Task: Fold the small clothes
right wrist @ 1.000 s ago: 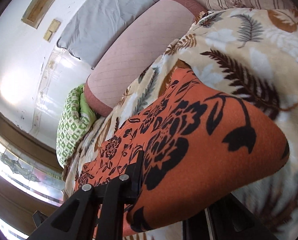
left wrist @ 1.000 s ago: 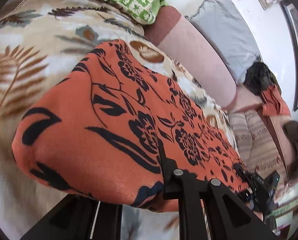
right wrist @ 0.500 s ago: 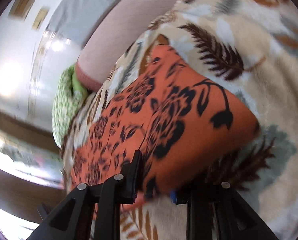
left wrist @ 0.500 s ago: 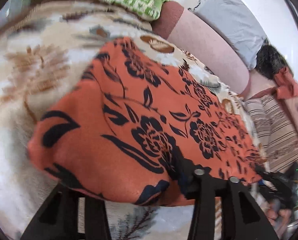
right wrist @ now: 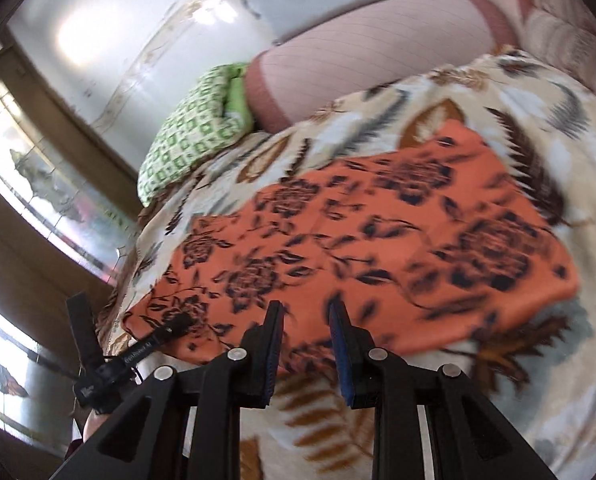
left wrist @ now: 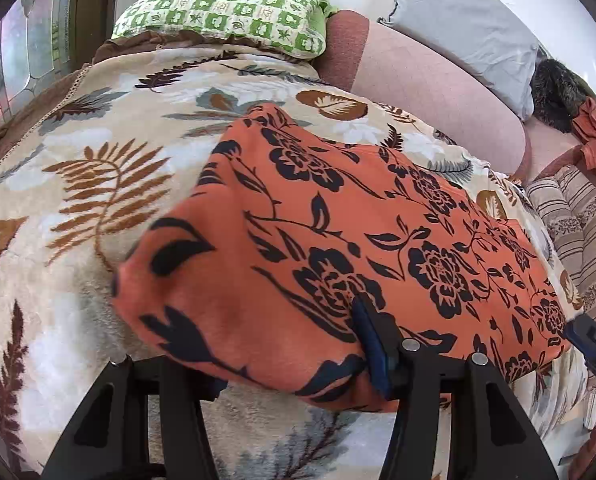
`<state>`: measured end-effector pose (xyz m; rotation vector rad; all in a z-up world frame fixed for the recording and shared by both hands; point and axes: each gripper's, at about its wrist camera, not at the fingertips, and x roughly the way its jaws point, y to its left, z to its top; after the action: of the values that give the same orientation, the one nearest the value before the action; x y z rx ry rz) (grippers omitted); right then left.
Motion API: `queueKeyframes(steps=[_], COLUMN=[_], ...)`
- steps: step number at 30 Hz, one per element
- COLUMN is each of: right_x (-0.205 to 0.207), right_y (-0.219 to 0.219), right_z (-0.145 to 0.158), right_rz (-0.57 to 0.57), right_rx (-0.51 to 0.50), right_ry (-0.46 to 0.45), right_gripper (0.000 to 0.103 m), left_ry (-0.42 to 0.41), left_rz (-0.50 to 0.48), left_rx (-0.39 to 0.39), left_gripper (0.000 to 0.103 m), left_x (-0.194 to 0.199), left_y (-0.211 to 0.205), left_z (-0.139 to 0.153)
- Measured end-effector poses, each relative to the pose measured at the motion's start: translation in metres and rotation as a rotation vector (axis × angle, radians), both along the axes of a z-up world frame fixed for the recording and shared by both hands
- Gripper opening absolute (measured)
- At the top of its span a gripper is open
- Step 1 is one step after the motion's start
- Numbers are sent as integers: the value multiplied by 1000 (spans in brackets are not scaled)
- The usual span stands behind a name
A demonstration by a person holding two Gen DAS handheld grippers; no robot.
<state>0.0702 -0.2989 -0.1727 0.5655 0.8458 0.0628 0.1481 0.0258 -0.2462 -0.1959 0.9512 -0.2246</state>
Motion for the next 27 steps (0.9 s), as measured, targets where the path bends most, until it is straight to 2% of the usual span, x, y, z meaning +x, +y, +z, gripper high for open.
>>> queueKeyframes(steps=[7, 10, 13, 15, 16, 21, 27], right_x=[36, 48, 55, 46, 43, 30, 12], right_y=[43, 60, 66, 64, 64, 52, 45], right_z=[-13, -34, -73, -75, -75, -80, -93], right_rz=[71, 86, 74, 53, 61, 70, 76], right_rx=[6, -15, -16, 9, 6, 67, 111], right_ry=[5, 70, 194, 130, 131, 100, -20], right_gripper=[27, 27, 26, 26, 26, 26, 24], left_ry=[-1, 7, 21, 22, 24, 26, 28], left_rz=[23, 46, 71, 92, 98, 136, 106], left_rx=[11, 18, 2, -22, -34, -120, -213], left_gripper=[58, 64, 71, 76, 77, 77, 77], left_x=[-11, -21, -39, -50, -53, -62, -48], left_y=[7, 12, 21, 29, 32, 47, 38], left_z=[1, -1, -4, -4, -5, -5, -8])
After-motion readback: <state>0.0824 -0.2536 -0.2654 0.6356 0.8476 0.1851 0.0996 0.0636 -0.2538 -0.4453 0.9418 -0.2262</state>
